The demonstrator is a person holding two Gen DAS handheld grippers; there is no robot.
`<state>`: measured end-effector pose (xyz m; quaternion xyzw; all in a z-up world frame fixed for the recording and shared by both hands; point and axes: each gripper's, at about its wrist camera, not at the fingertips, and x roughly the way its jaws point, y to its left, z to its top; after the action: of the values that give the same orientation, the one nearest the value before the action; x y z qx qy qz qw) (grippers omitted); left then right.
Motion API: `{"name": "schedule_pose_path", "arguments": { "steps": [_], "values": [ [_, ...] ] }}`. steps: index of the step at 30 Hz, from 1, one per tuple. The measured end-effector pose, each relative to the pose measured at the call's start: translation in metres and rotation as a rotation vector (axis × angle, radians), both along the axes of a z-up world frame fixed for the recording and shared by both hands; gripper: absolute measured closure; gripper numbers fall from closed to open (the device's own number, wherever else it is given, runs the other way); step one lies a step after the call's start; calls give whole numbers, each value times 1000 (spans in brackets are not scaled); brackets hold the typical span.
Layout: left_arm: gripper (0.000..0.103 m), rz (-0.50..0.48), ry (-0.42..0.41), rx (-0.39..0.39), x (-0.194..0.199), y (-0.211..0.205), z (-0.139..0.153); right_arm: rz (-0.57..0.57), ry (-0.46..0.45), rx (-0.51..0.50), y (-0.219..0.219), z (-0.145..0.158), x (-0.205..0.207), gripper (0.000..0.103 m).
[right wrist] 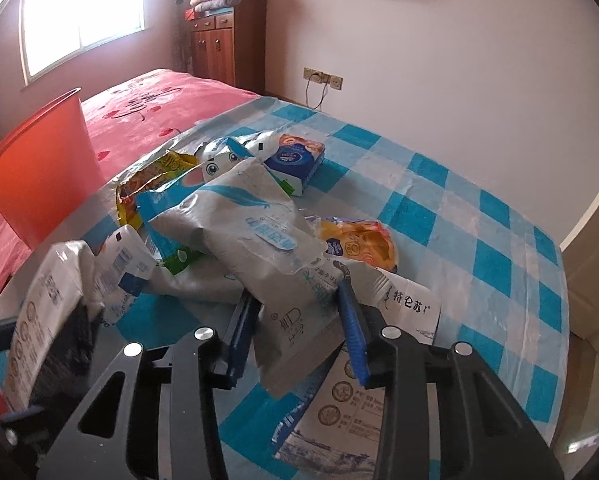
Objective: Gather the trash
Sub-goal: 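Grasp the white milk carton with the left gripper while the right grasps the white wipe pack, then carry both items over the orange bucket and open both grippers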
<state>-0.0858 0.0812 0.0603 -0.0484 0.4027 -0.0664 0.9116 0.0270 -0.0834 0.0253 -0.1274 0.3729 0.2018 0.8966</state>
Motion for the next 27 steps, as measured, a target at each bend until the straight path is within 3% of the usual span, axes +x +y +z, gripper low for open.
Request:
{"name": "schedule_pose_path", "arguments": {
  "steps": [6,13,20,27],
  "values": [
    [43,1,-32,7,-7,6,9,-58,-26,66,-13,11,-12,64],
    [43,9,-88,-3,-14,18,28,-67,-44,195,-17,44,-31,64],
    [43,90,-182,-9,-18,55,63,40,-35,306,20,89,-42,64],
    [43,295,-280,35,-26,134,103,232,4,434,101,139,-42,64]
  ]
}}
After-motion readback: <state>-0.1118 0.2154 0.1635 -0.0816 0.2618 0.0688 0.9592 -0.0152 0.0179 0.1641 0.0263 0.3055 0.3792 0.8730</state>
